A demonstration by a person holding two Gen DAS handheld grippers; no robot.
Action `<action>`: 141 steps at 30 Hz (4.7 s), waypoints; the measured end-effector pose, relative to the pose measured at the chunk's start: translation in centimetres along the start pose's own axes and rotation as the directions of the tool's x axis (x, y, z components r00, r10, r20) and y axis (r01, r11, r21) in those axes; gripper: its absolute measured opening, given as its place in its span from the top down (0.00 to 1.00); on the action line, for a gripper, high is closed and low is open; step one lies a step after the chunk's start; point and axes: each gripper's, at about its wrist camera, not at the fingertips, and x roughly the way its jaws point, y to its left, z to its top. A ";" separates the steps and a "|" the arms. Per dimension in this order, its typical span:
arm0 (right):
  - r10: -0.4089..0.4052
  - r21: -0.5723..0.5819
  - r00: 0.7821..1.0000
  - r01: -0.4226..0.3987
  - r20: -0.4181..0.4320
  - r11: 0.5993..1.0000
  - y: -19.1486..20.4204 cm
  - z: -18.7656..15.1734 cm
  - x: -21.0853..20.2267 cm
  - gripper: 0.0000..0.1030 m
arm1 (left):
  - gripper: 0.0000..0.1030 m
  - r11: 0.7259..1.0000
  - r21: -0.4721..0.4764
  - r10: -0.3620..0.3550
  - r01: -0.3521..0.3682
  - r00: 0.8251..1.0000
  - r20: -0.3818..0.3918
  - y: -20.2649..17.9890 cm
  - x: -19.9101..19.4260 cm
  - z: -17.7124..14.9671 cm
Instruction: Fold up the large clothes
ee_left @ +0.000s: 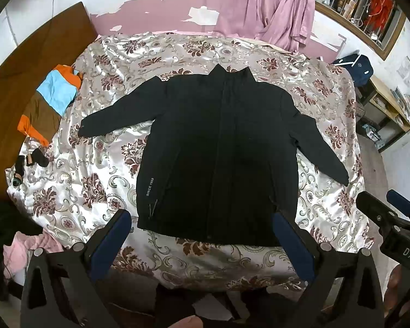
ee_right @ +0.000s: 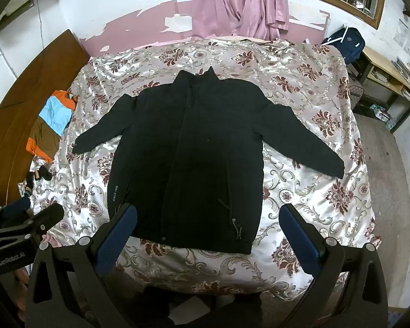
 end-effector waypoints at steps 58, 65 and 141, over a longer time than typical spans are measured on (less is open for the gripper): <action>-0.164 0.149 0.986 0.162 -0.002 0.975 5.7 -1.9 -1.8 0.01 | 0.00 0.924 0.190 -0.315 0.330 0.943 -0.106 5.9 4.1 3.5; -0.151 0.158 0.988 0.143 0.043 0.977 3.4 -5.0 -3.1 0.01 | 0.00 0.893 0.235 -0.363 0.385 0.922 -0.132 3.8 5.5 5.3; 0.600 0.563 0.783 -0.573 0.162 0.595 -52.4 8.8 50.7 0.94 | 0.00 0.994 0.100 0.076 -0.053 0.968 -0.239 -28.0 51.3 23.5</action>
